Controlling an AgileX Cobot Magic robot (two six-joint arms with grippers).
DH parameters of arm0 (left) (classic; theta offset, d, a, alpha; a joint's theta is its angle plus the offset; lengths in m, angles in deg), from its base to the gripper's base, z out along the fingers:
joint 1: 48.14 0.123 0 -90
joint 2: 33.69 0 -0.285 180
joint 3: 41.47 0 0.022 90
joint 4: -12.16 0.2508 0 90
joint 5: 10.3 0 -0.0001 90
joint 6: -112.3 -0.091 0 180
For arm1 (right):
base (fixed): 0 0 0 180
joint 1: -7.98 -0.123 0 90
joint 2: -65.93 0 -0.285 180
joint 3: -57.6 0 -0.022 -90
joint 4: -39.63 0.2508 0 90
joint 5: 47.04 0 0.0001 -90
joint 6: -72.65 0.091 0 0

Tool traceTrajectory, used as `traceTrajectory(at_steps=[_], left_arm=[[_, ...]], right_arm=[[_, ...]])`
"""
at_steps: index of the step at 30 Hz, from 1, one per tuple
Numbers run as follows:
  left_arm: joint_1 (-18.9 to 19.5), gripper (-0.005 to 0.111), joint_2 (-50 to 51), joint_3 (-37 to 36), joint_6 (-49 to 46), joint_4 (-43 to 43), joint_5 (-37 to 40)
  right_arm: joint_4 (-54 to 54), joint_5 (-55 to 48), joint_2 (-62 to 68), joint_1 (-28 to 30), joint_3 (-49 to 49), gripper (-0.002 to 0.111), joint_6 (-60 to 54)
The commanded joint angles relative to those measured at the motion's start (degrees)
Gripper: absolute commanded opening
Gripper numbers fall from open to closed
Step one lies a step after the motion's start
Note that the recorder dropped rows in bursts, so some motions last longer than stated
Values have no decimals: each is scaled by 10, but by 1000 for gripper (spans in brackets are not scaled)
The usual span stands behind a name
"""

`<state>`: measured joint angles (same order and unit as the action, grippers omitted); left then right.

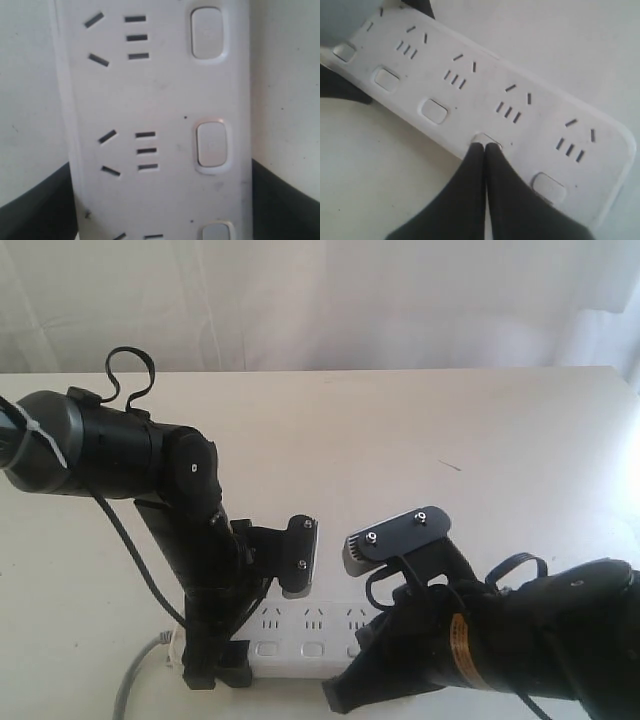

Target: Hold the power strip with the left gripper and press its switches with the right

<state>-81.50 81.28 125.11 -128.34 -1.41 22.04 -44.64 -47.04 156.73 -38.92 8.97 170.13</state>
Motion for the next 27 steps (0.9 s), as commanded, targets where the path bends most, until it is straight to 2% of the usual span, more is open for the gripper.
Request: traceTrajectory(at_steps=[1,13,22,27], left_arm=[[0,0,2,-4,7,-14,20],[0,0,2,-4,7,-14,20],[0,0,2,-4,7,-14,22],[0,0,2,-4,7,-14,22]], right_arm=[[-1,10,16,0,23,0,4],[4,24,84,0,24,0,2],[-3,-15,85,0,26,0,2],[-3,5,72,0,26,0,2]])
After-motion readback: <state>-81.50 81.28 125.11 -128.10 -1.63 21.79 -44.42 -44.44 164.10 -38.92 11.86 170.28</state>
